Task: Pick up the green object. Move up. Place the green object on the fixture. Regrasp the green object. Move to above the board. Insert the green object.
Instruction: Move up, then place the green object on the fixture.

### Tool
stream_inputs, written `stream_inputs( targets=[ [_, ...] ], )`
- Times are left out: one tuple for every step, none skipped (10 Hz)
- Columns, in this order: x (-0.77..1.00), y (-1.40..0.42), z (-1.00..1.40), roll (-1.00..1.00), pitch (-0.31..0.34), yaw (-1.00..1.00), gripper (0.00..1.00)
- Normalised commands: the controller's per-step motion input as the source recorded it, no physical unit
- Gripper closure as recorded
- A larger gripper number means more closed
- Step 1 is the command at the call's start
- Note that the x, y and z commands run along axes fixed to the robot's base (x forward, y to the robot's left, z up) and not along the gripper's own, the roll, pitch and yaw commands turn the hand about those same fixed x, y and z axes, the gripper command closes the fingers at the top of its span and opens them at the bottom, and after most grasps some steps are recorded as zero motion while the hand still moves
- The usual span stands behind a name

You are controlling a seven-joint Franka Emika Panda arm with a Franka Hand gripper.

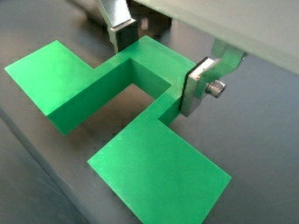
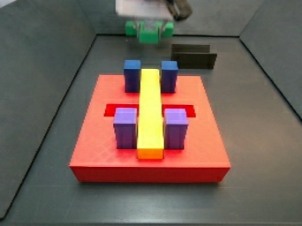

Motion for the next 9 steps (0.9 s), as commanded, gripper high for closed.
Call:
stream_inputs(
  targets=[
    [0.01, -0.04, 0.27, 0.03, -0.003, -0.01, 1.0],
    [0.0, 0.0, 0.0, -0.05, 0.0, 0.0, 1.0],
    [-0.02, 0.09, 0.0, -0.11, -0.026, -0.21, 1.0],
    [0.0, -0.12, 0.31, 0.0, 0.0, 0.0, 1.0],
    [0.03, -0.15, 0.64, 0.0, 0.134, 0.03, 1.0],
    [0.0, -0.16, 0.72, 0.0, 0.12, 0.04, 1.0],
    [0.0, -0.19, 0.73, 0.0, 0.071, 0.1, 1.0],
    [0.01, -0.23, 0.68, -0.15, 0.0, 0.18, 1.0],
    [0.07, -0.17, 0.56, -0.41, -0.071, 0.14, 1.0]
  ],
)
